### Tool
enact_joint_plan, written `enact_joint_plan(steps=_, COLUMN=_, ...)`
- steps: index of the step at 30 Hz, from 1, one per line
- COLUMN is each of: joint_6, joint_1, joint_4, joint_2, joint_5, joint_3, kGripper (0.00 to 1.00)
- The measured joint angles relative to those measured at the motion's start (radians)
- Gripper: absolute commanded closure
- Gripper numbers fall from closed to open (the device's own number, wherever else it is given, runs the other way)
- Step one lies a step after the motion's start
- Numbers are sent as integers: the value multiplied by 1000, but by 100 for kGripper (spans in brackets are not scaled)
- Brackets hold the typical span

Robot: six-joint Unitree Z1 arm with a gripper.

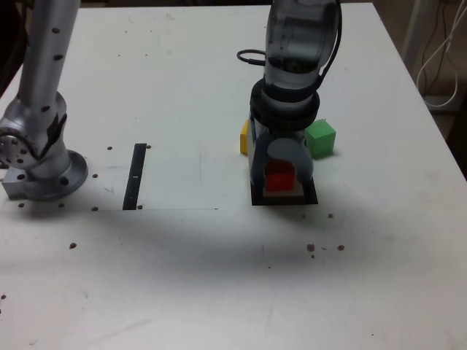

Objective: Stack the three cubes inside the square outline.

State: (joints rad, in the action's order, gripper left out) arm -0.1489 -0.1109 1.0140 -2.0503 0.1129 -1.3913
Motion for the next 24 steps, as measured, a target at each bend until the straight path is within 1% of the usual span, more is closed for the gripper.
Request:
enact_joint_plan(steps=3, joint_6=9, joint_1=1, joint_4=0, joint_2=-1, joint_5=-9, joint_3=0, kGripper=43)
enact_joint_plan(steps=6, joint_6=19, joint_1=2, joint_4=3, joint_2=-3, joint_5=-22, joint_3=-1, kGripper=29)
enact_joint_plan(steps=10, joint_6=23, joint_1=2, joint_4=8, joint_2=-8, joint_5=-27, joint_3=-1, kGripper=17)
enact_joint_plan(steps=15, joint_6=22, joint_1=2, joint_4=12, joint_2=-5, joint_5=-23, joint_3=0, kGripper=9)
enact_joint_plan(steps=20, joint_6=1, joint_1=2, joint_4=22, joint_2=38, joint_5=5, joint_3=15, kGripper=1)
enact_joint_plan(steps=24, joint_6=-6, joint_1=2, joint_4=56, joint_2=71, joint_5=21, joint_3=16, kGripper=1)
